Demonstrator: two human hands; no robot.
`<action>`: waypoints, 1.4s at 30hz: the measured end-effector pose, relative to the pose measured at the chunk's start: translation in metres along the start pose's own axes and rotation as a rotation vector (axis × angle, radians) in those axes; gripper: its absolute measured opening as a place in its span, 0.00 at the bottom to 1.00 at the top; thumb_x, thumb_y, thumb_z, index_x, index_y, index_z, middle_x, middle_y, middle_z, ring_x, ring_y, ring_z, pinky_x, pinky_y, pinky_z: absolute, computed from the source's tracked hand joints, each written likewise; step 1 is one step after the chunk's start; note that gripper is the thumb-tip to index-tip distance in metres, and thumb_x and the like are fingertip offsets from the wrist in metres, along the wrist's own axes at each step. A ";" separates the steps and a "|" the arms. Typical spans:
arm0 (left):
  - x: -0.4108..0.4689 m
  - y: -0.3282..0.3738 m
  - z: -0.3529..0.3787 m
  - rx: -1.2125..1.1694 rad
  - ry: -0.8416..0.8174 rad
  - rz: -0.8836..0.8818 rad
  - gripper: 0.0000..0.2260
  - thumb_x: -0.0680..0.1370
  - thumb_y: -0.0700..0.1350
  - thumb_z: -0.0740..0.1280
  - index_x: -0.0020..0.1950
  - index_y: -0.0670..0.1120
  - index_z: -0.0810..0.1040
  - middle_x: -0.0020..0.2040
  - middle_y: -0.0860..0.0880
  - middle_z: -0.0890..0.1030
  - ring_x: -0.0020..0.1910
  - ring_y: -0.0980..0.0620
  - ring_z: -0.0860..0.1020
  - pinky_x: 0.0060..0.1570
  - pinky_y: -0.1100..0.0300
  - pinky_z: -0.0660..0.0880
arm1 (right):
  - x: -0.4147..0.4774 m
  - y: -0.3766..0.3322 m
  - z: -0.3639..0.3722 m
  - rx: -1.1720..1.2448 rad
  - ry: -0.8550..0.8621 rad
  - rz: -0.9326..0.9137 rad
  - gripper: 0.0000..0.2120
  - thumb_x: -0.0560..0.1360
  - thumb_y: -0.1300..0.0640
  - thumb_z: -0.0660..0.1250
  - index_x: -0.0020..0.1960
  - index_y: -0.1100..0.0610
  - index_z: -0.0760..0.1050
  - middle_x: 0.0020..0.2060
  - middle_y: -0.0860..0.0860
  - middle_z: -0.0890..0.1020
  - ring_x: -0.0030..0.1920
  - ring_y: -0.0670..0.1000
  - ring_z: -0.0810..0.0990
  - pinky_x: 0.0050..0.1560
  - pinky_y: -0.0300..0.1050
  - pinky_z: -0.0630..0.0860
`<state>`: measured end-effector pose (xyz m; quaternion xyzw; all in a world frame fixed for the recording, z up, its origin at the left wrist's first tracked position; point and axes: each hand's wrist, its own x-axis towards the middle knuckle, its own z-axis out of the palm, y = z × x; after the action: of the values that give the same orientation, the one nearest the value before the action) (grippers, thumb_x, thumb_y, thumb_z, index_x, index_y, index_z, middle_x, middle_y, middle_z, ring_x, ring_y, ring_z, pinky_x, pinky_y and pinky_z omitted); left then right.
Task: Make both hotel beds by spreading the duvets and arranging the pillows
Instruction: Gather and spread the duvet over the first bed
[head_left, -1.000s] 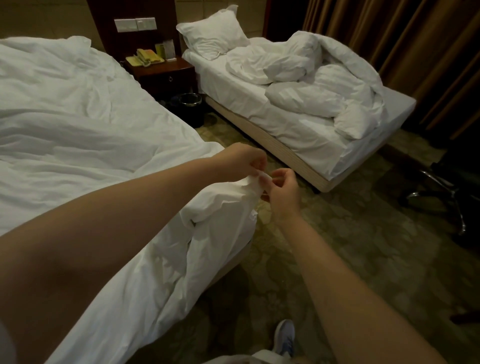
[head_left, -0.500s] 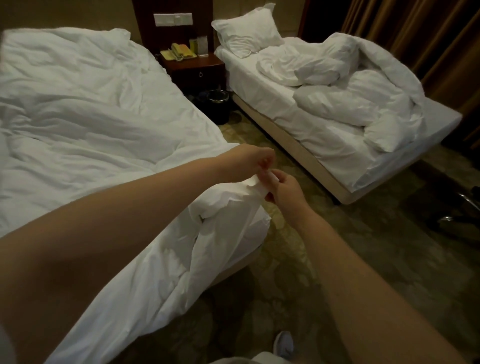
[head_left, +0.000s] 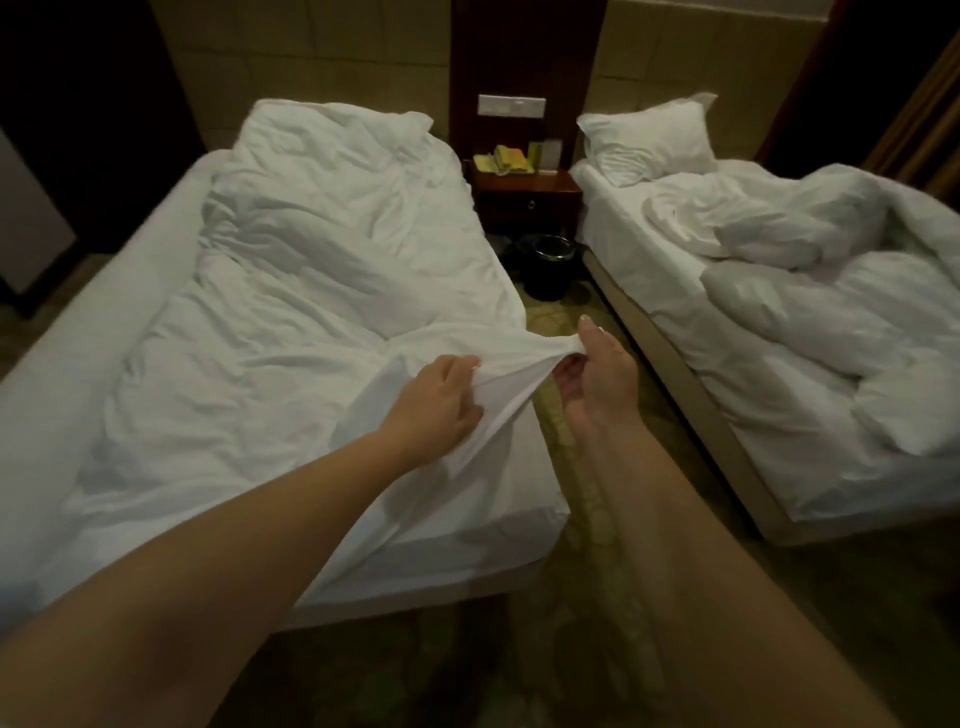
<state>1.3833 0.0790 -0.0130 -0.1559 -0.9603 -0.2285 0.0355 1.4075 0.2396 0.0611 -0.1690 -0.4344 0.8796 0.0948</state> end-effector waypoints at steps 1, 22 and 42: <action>-0.002 0.004 0.003 0.027 0.045 -0.025 0.22 0.78 0.48 0.63 0.71 0.44 0.65 0.67 0.42 0.69 0.62 0.42 0.70 0.63 0.52 0.68 | -0.002 -0.007 -0.001 0.010 -0.022 0.000 0.13 0.79 0.63 0.62 0.36 0.59 0.70 0.28 0.49 0.74 0.30 0.45 0.75 0.33 0.39 0.74; -0.032 0.131 0.072 -0.062 0.273 0.052 0.10 0.78 0.51 0.64 0.50 0.44 0.75 0.45 0.47 0.75 0.42 0.47 0.73 0.40 0.58 0.66 | -0.039 -0.058 -0.120 0.030 0.251 0.064 0.04 0.78 0.61 0.64 0.44 0.58 0.74 0.40 0.53 0.78 0.37 0.46 0.78 0.28 0.35 0.75; -0.090 -0.066 0.021 0.109 -0.102 -0.328 0.11 0.76 0.42 0.62 0.58 0.46 0.77 0.60 0.43 0.78 0.59 0.44 0.75 0.54 0.58 0.69 | -0.004 0.035 -0.059 -0.915 0.229 0.317 0.17 0.80 0.58 0.56 0.67 0.62 0.70 0.63 0.53 0.75 0.63 0.57 0.75 0.43 0.39 0.76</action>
<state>1.4479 0.0072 -0.0724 -0.0062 -0.9844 -0.1705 -0.0427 1.4329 0.2605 0.0004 -0.3529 -0.7317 0.5781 -0.0770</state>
